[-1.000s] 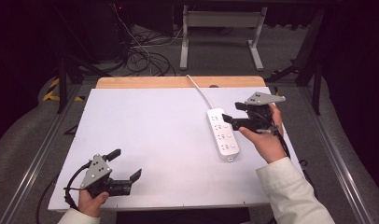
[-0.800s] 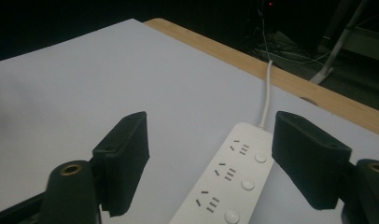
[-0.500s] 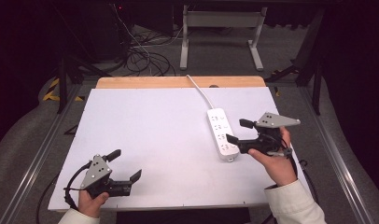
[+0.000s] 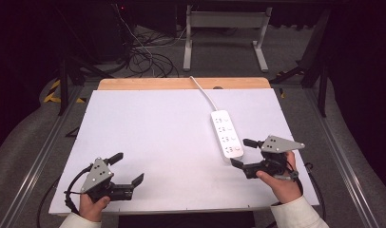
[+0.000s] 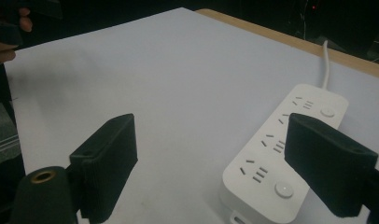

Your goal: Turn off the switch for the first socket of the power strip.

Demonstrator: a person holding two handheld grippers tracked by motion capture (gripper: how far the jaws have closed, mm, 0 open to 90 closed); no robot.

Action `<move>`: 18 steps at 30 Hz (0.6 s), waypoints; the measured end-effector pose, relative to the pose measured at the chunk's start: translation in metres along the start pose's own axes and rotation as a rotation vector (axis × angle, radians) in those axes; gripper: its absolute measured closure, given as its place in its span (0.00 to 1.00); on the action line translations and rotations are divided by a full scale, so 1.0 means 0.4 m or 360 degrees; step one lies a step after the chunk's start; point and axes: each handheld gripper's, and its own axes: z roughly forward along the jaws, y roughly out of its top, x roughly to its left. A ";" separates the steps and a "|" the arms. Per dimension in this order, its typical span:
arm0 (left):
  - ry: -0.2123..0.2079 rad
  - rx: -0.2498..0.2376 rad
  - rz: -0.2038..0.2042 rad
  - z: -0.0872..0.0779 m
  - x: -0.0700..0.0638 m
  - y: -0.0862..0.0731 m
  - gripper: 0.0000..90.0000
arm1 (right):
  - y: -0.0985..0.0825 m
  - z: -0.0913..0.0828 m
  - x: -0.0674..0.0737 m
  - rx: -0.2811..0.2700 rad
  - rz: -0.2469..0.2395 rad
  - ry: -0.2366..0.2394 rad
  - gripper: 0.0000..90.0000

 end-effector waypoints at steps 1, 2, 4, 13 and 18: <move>0.0002 -0.0001 0.0000 0.000 -0.001 0.000 0.05 | -0.007 0.000 0.003 -0.0001 0.0000 0.0000 0.19; 0.0004 -0.0003 0.0002 -0.001 -0.001 0.000 0.05 | -0.015 0.001 0.005 -0.0007 0.0003 0.0005 0.19; 0.0007 -0.0001 0.0006 -0.002 -0.001 0.000 0.05 | -0.029 0.002 0.009 0.0007 0.0011 0.0012 0.19; 0.0002 0.0005 -0.0008 -0.003 -0.004 -0.002 0.05 | -0.095 0.009 0.015 0.0050 0.0089 0.0037 0.18; 0.0001 0.0004 -0.0003 -0.008 -0.004 -0.005 0.05 | -0.130 0.011 0.017 0.0105 0.0110 0.0022 0.16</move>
